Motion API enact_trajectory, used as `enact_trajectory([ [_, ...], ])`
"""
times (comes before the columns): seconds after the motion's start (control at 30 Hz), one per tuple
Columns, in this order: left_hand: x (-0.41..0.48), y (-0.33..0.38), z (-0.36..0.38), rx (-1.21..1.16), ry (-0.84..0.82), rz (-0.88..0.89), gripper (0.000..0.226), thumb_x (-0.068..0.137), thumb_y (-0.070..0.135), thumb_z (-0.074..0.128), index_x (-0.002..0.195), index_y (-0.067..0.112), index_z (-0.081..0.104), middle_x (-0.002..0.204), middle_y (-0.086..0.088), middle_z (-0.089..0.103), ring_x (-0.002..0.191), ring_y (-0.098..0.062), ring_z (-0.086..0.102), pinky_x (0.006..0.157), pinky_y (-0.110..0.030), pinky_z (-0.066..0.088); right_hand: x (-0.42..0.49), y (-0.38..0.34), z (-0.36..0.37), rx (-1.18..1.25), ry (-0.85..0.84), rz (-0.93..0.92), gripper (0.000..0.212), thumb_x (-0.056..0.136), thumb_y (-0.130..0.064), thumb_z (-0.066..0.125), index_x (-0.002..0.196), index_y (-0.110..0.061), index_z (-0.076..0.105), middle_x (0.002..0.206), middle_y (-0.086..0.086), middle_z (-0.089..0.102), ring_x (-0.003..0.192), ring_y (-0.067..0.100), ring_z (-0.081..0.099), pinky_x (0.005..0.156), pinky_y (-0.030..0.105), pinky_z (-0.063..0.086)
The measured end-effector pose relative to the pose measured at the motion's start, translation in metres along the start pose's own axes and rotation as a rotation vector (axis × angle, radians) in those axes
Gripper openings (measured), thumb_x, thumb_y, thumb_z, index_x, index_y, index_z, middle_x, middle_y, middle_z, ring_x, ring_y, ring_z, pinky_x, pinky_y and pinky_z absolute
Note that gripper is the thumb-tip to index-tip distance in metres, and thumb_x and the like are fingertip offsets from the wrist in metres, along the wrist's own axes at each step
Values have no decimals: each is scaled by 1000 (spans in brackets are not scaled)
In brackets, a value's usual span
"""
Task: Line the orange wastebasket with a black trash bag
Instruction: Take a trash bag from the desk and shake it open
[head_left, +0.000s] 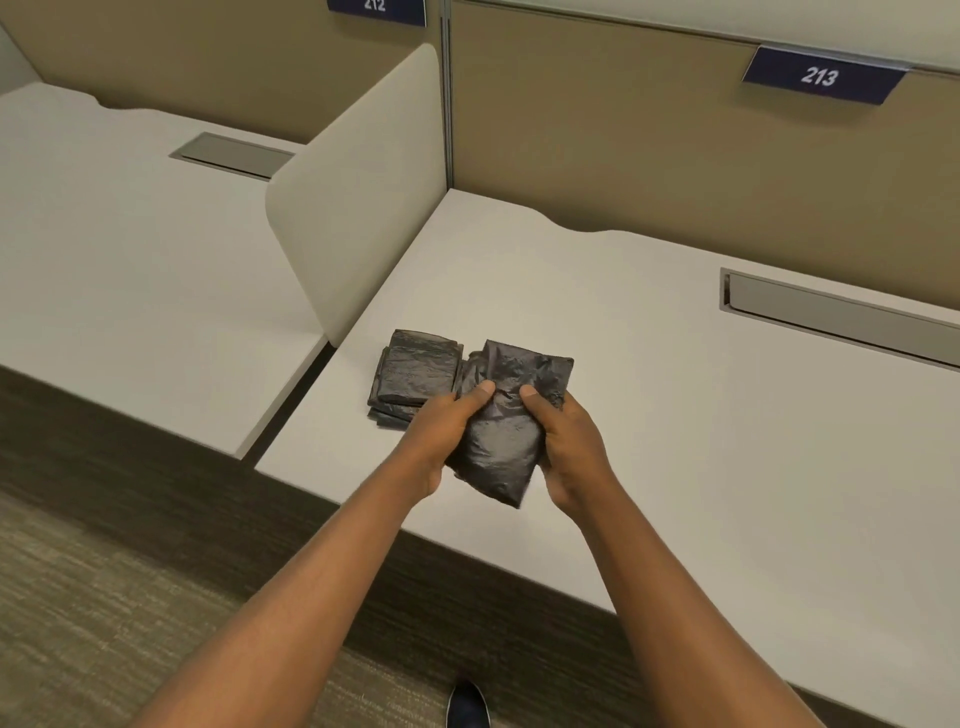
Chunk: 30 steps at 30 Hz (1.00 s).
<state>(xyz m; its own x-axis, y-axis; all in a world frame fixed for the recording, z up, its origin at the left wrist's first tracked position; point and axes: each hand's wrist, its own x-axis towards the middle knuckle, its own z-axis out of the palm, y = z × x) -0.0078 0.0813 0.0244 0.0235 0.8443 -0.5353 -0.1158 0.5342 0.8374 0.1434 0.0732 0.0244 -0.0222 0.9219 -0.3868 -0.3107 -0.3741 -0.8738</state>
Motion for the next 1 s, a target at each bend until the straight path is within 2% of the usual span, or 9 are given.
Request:
enact_trajectory([
  [0.13,-14,-11,2,-69,73,6,19,91,36,67,100,20,71,90,-1,79,78,-17,77,59,-31,58,-21,-4,-7,-498,226,-153,53,93,-39,67,141,-26,47,128,-4,59,100,13,67,77,25,53],
  [0.23,-30,-18,5,-30,166,115,12,92,33,66,98,23,72,90,1,79,82,-18,76,66,-34,62,-49,-5,-9,-757,314,-394,52,93,-42,65,140,-27,49,125,-9,53,96,8,62,72,16,43],
  [0.33,-58,-21,15,47,150,216,16,93,37,66,99,23,72,86,3,79,85,-19,76,70,-33,62,-77,-6,-4,-662,178,-289,43,91,-54,62,127,-31,59,118,-10,64,94,2,64,80,25,55],
  [0.43,-95,-22,29,127,59,261,36,93,56,56,93,24,74,76,6,76,70,-13,73,55,-26,56,-108,-6,0,-565,59,-134,43,88,-64,58,118,-33,62,109,-10,70,97,8,68,86,35,59],
  [0.5,-120,-25,37,68,16,220,52,92,65,48,87,21,74,63,5,68,55,-12,65,46,-26,51,-130,-5,-4,-580,48,-156,27,90,-60,57,104,-37,63,100,-10,73,93,10,70,82,35,59],
  [0.6,-157,-39,45,71,14,218,52,96,60,44,91,18,73,65,2,67,53,-11,62,46,-25,50,-168,-2,-18,-561,47,-182,11,98,-46,55,99,-39,64,98,-8,75,93,12,72,82,37,59],
  [0.8,-244,-83,64,189,99,333,35,84,50,71,100,20,67,87,-1,72,67,-13,68,55,-25,54,-267,13,-42,-458,39,-154,23,104,-38,47,99,-34,68,80,-18,76,74,-7,70,52,9,50],
  [0.9,-285,-101,70,222,120,354,23,86,39,72,102,25,65,99,0,74,91,-15,72,76,-34,61,-315,19,-50,-462,42,-153,24,105,-34,46,95,-33,68,79,-16,75,75,-3,70,56,13,49],
  [1.0,-321,-113,67,195,125,348,13,90,23,69,103,23,67,100,-2,75,96,-17,72,87,-42,60,-355,21,-53,-481,40,-157,26,104,-27,45,99,-30,71,91,-4,77,86,11,71,67,23,51],
])
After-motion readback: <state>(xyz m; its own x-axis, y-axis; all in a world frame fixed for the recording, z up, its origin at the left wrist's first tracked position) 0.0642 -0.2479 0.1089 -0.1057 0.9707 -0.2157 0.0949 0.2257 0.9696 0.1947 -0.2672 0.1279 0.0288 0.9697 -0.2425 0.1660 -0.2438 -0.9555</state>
